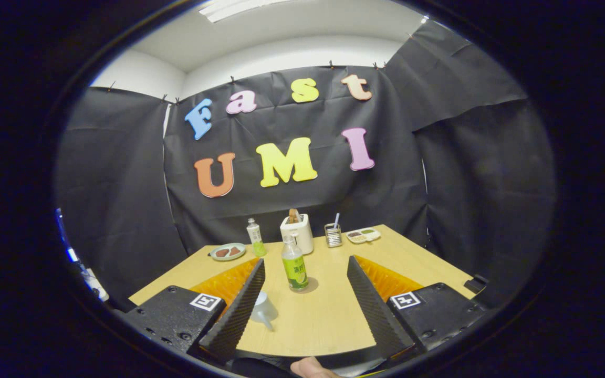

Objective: Take the bottle from table, then pour the juice into the cup, finally place the bottle on the coaster

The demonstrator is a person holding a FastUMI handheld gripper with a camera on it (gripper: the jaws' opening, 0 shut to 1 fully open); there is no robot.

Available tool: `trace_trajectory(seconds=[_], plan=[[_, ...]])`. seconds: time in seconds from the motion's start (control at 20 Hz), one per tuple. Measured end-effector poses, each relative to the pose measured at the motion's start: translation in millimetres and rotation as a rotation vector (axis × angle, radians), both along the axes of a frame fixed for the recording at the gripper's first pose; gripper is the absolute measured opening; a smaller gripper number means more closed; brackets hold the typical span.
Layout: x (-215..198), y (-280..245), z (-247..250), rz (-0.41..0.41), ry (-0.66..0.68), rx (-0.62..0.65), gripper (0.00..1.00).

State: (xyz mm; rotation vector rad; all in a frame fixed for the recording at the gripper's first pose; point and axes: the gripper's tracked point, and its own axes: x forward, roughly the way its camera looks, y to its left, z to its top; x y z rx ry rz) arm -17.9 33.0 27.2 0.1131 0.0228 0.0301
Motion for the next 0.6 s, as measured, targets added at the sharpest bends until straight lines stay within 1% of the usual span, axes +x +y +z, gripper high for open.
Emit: trace_trajectory(seconds=[0.15,0.25,0.35,0.6], plan=[[-4.9,-3.6,-2.0,-0.031,-0.016,-0.093,1.0],[-6.7,-4.5,-3.3,-0.04,-0.019,-0.127,1.0],[-8.6,-10.4,-1.8,-0.058,-0.024,-0.126,1.0],[-12.2,-10.0,2.7,-0.051,-0.057,-0.096,1.0]])
